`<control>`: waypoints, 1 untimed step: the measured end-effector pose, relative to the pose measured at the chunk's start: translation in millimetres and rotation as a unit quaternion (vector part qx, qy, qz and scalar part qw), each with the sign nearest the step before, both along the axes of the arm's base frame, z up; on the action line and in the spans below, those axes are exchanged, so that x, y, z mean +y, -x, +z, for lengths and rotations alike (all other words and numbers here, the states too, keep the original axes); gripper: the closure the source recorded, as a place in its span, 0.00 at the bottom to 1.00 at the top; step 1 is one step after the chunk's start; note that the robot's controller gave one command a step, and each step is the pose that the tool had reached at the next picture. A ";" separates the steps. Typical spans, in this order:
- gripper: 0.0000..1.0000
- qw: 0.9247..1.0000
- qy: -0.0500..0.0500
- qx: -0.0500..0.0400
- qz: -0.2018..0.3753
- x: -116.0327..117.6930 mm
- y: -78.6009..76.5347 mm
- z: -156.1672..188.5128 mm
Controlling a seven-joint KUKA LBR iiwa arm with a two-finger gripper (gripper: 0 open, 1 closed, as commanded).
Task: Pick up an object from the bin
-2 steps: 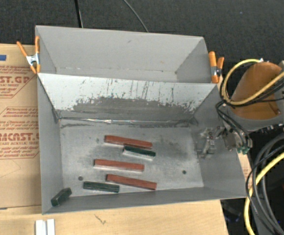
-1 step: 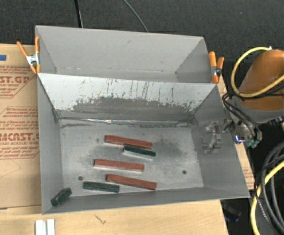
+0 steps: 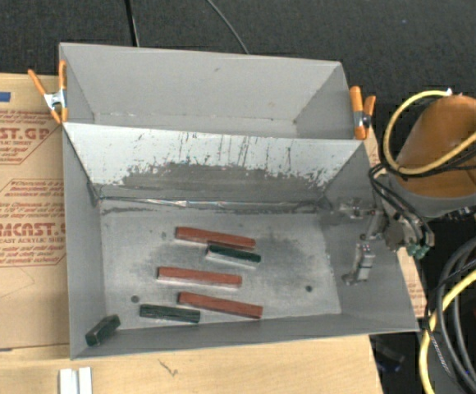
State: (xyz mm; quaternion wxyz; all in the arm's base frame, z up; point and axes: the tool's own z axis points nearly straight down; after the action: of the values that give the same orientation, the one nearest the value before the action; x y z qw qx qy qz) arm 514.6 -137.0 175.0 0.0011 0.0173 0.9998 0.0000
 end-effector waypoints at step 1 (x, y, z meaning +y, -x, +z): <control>0.00 1.000 0.000 0.002 -0.005 3.3 6.9 -20.4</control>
Offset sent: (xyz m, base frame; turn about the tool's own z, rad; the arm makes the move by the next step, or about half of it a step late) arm -0.0062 0.0942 -0.0675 -0.0893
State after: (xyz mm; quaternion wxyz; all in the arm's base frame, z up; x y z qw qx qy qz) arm 507.8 -133.6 154.6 -0.0006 0.0225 0.9997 0.0003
